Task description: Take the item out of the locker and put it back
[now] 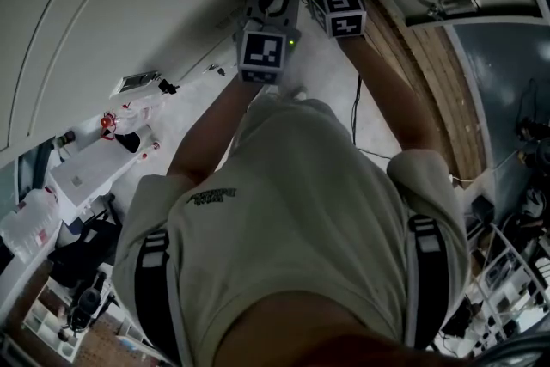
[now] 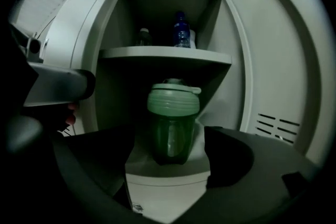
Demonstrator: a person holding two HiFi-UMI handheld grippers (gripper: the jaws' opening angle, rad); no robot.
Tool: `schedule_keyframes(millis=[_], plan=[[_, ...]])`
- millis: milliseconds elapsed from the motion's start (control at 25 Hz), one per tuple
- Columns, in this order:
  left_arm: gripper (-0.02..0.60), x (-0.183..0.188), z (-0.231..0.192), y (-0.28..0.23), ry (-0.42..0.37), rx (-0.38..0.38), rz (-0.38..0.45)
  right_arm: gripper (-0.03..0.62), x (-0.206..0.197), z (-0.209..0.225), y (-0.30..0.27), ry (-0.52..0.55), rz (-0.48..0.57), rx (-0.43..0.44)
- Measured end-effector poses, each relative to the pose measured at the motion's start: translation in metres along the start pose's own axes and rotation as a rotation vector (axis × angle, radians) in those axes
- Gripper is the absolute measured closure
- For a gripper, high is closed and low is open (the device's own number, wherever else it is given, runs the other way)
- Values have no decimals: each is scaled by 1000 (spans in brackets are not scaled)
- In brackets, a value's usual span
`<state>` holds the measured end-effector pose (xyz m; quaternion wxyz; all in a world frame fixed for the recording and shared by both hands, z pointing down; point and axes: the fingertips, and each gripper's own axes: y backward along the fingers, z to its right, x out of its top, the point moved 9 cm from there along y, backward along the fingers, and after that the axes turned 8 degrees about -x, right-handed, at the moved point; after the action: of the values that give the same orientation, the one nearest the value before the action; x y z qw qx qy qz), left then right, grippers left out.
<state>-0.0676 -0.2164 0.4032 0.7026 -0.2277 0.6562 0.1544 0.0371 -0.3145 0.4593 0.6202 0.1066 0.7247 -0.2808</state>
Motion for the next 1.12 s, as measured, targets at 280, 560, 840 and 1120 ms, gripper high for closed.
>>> schedule_keyframes(millis=[280, 560, 840, 1120], plan=[[566, -12, -3, -4, -3, -12, -8, 168, -6, 2, -19, -28, 2, 12], [566, -21, -3, -5, -3, -13, -13, 168, -7, 2, -30, -35, 4, 21], [566, -27, -2, 0, -4, -29, -5, 187, -9, 0, -41, -62, 12, 4], [566, -29, -3, 1, -24, -29, 0, 247, -11, 2, -40, -40, 20, -22]])
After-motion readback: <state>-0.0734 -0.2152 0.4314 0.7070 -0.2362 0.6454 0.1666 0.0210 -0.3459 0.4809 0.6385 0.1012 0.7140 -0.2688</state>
